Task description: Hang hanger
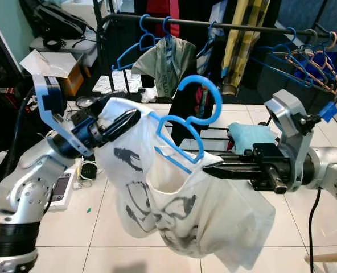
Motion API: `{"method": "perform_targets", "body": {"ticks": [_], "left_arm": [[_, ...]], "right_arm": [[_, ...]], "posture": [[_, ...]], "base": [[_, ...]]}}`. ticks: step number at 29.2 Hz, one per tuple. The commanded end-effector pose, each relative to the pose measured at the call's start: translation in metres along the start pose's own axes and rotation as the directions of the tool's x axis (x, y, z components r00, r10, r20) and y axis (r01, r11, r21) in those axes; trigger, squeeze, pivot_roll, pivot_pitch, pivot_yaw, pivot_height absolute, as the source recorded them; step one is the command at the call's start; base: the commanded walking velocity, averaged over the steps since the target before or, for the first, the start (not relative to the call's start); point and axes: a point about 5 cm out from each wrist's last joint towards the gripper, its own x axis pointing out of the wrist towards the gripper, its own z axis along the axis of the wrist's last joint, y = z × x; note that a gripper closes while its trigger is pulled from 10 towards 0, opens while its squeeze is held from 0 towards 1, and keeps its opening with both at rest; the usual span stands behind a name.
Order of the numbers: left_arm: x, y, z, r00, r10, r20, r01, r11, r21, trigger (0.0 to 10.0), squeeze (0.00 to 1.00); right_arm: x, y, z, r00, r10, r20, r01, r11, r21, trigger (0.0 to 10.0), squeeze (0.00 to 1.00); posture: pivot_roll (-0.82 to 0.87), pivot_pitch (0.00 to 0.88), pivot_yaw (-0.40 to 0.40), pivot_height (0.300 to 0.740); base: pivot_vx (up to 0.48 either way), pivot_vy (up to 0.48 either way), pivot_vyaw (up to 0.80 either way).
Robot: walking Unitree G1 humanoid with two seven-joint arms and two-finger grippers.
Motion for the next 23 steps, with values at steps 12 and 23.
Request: {"method": "perform_targets", "body": {"ticks": [12, 23], "left_arm": [[-0.002, -0.006, 0.021, 0.988, -0.038, 0.147, 0.054, 0.993, -0.107, 10.0, 0.00], [-0.018, 0.017, 0.049, 0.962, 0.050, 0.269, -0.004, 0.985, -0.171, 10.0, 0.00]], "right_arm": [[0.006, 0.004, 0.002, 0.999, 0.027, -0.019, -0.028, 0.999, -0.035, 0.0, 0.00], [-0.015, 0.003, 0.007, 0.997, -0.081, -0.003, 0.081, 0.995, -0.058, 0.0, 0.00]], "posture": [[-0.07, 0.069, -0.027, 0.740], [-0.07, 0.070, -0.024, 0.740]], "base": [[0.000, 0.000, 0.00], [0.000, 0.000, 0.00]]}}
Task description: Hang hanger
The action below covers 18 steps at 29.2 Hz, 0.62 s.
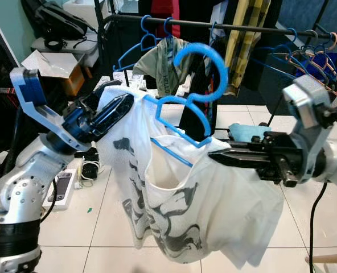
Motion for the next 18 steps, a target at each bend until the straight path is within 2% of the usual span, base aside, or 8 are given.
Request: {"method": "perform_targets", "body": {"ticks": [1, 6, 10, 14, 16, 18], "left_arm": [[-0.009, 0.006, 0.037, 0.975, 0.024, 0.219, -0.019, 1.000, -0.024, 10.0, 0.00], [-0.019, 0.000, 0.040, 0.972, -0.056, 0.226, 0.075, 0.994, -0.077, 10.0, 0.00], [-0.021, 0.005, 0.042, 0.970, -0.022, 0.243, 0.050, 0.993, -0.110, 10.0, 0.00], [-0.016, 0.001, 0.037, 0.970, -0.034, 0.241, 0.065, 0.990, -0.125, 10.0, 0.00], [-0.011, 0.002, 0.034, 0.965, 0.008, 0.261, 0.036, 0.986, -0.165, 10.0, 0.00], [-0.009, 0.000, 0.030, 0.967, 0.004, 0.256, 0.044, 0.982, -0.182, 10.0, 0.00]], "right_arm": [[-0.006, -0.001, -0.010, 0.999, -0.027, -0.040, 0.029, 0.998, 0.053, 0.0, 0.00], [-0.010, -0.001, -0.009, 0.998, -0.054, -0.035, 0.056, 0.997, 0.045, 0.0, 0.00], [-0.010, 0.000, -0.011, 0.998, -0.056, -0.033, 0.058, 0.997, 0.049, 0.0, 0.00], [-0.007, 0.001, -0.013, 0.999, -0.046, -0.029, 0.048, 0.997, 0.055, 0.0, 0.00], [-0.006, 0.001, -0.014, 0.999, -0.042, -0.027, 0.044, 0.997, 0.056, 0.0, 0.00], [-0.006, 0.000, -0.014, 0.999, -0.044, -0.027, 0.045, 0.997, 0.056, 0.0, 0.00]], "posture": [[-0.07, 0.070, -0.024, 0.740], [-0.07, 0.068, -0.022, 0.740], [-0.07, 0.066, -0.022, 0.740], [-0.07, 0.066, -0.022, 0.740], [-0.07, 0.065, -0.023, 0.740], [-0.07, 0.067, -0.023, 0.740]], "base": [[0.000, 0.000, 0.00], [0.000, 0.000, 0.00], [0.000, 0.000, 0.00], [0.000, 0.000, 0.00], [0.000, 0.000, 0.00], [0.000, 0.000, 0.00]]}}
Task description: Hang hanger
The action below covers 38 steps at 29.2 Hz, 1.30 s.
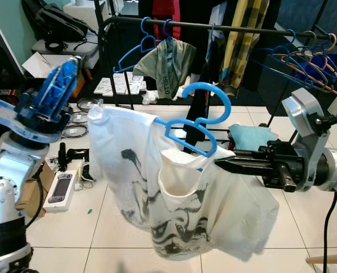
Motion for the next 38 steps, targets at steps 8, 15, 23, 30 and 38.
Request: {"method": "perform_targets", "body": {"ticks": [8, 15, 23, 30, 38], "left_arm": [[-0.004, 0.010, -0.007, 0.995, 0.073, -0.068, -0.068, 0.995, 0.077, 10.0, 0.00], [-0.028, 0.050, -0.009, 0.911, 0.393, -0.122, -0.329, 0.875, 0.356, 10.0, 0.00], [-0.133, 0.098, -0.017, 0.500, 0.862, -0.082, -0.630, 0.427, 0.649, 10.0, 0.00], [-0.208, 0.082, -0.060, 0.295, 0.935, -0.198, -0.662, 0.349, 0.663, 10.0, 0.00], [-0.225, 0.069, -0.079, 0.261, 0.939, -0.225, -0.683, 0.344, 0.644, 10.0, 0.00]], "right_arm": [[0.000, -0.003, -0.001, 0.999, -0.039, 0.013, 0.039, 0.999, -0.022, 0.0, 0.00], [-0.003, -0.025, -0.022, 0.966, -0.257, 0.024, 0.257, 0.966, 0.011, 0.0, 0.00], [-0.015, -0.067, -0.074, 0.721, -0.690, 0.063, 0.673, 0.719, 0.175, 0.0, 0.00], [-0.032, -0.081, -0.121, 0.420, -0.908, 0.001, 0.871, 0.403, 0.282, 10.0, 0.00], [-0.034, -0.082, -0.138, 0.288, -0.957, -0.036, 0.919, 0.265, 0.291, 10.0, 0.00]], "posture": [[-0.07, 0.071, -0.021, 0.740], [-0.07, 0.073, -0.019, 0.740], [-0.07, 0.082, -0.019, 0.740], [-0.07, 0.087, -0.033, 0.740], [-0.07, 0.087, -0.034, 0.740]], "base": [[0.000, 0.000, 0.00], [0.000, 0.000, 0.00], [0.000, 0.000, 0.00], [0.000, 0.000, 0.00], [0.360, 0.000, -0.07]]}}
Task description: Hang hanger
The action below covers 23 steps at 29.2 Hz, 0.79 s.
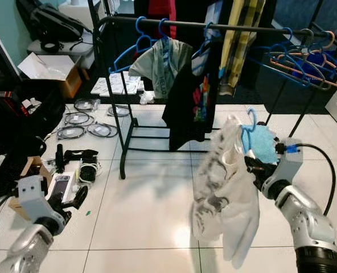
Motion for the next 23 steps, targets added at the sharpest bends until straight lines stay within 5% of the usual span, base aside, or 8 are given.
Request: {"method": "perform_targets", "body": {"ticks": [1, 8, 23], "left_arm": [[-0.002, -0.003, -0.007, 1.000, -0.004, -0.008, 0.004, 1.000, 0.005, 10.0, 0.00], [-0.006, -0.013, -0.027, 1.000, 0.011, -0.026, -0.010, 0.999, 0.048, 10.0, 0.00], [-0.007, -0.013, -0.037, 0.999, 0.018, -0.038, -0.015, 0.997, 0.076, 10.0, 0.00]], "right_arm": [[-0.003, -0.006, 0.002, 0.998, -0.057, 0.041, 0.057, 0.998, -0.007, 10.0, 0.00], [0.007, -0.007, 0.009, 0.985, -0.131, 0.108, 0.132, 0.991, -0.004, 10.0, 0.00], [0.019, 0.011, 0.031, 0.974, -0.063, 0.216, 0.074, 0.996, -0.046, 10.0, 0.00]], "posture": [[-0.07, 0.087, -0.034, 0.740], [-0.07, 0.082, -0.039, 0.740], [-0.06, 0.076, -0.033, 0.740]], "base": [[0.480, 0.000, -0.56], [0.384, 0.000, -0.17], [0.378, 0.000, 0.00]]}}
